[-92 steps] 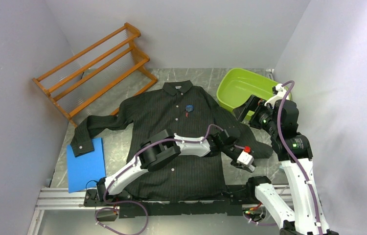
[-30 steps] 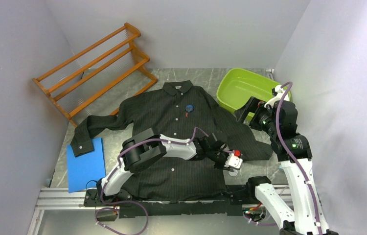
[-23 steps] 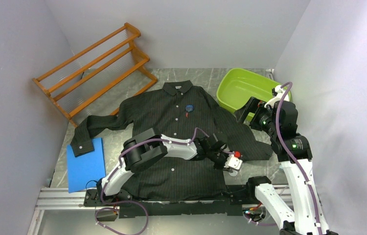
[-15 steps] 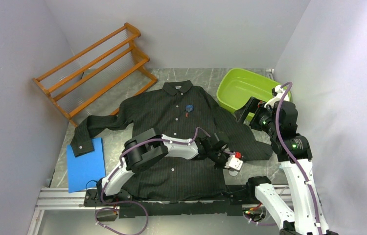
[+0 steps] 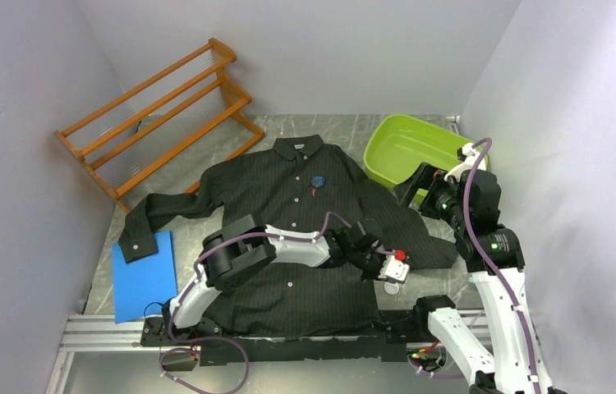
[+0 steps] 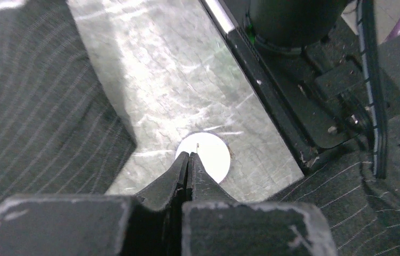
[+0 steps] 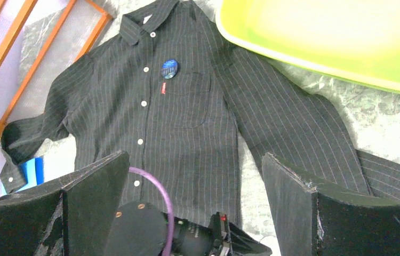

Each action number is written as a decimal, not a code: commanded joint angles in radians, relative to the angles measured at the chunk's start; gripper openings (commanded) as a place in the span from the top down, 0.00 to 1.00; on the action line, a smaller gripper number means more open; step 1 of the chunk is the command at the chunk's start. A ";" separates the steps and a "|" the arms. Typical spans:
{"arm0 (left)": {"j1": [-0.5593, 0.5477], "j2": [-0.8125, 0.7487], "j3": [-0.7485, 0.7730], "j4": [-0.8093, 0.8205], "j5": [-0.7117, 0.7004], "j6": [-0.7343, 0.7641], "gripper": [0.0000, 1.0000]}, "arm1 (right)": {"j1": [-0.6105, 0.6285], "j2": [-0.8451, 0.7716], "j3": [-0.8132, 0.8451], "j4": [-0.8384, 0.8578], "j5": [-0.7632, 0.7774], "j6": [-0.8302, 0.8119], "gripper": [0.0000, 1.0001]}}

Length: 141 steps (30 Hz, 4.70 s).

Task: Pin the brooch onto the clothing
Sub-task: Pick up the brooch from the center of the board.

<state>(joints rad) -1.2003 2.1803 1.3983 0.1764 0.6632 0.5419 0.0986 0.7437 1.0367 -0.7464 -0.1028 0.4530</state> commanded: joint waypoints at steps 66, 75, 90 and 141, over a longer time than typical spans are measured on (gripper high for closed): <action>0.001 -0.168 -0.032 0.014 -0.096 0.035 0.97 | -0.002 0.003 -0.033 0.088 -0.025 0.002 0.00; 0.050 -0.244 -0.141 0.010 -0.113 0.014 0.97 | -0.002 0.010 -0.043 0.088 -0.034 -0.003 0.00; 0.044 -0.080 -0.029 -0.014 0.040 -0.020 0.61 | -0.002 0.009 -0.065 0.095 -0.036 -0.004 0.00; 0.016 -0.204 -0.112 0.089 -0.178 -0.063 0.97 | -0.002 0.008 -0.065 0.093 -0.026 -0.016 0.00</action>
<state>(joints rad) -1.1923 2.0689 1.3190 0.1986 0.5228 0.5037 0.0986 0.7574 0.9691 -0.6937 -0.1341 0.4480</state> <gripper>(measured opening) 0.034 0.994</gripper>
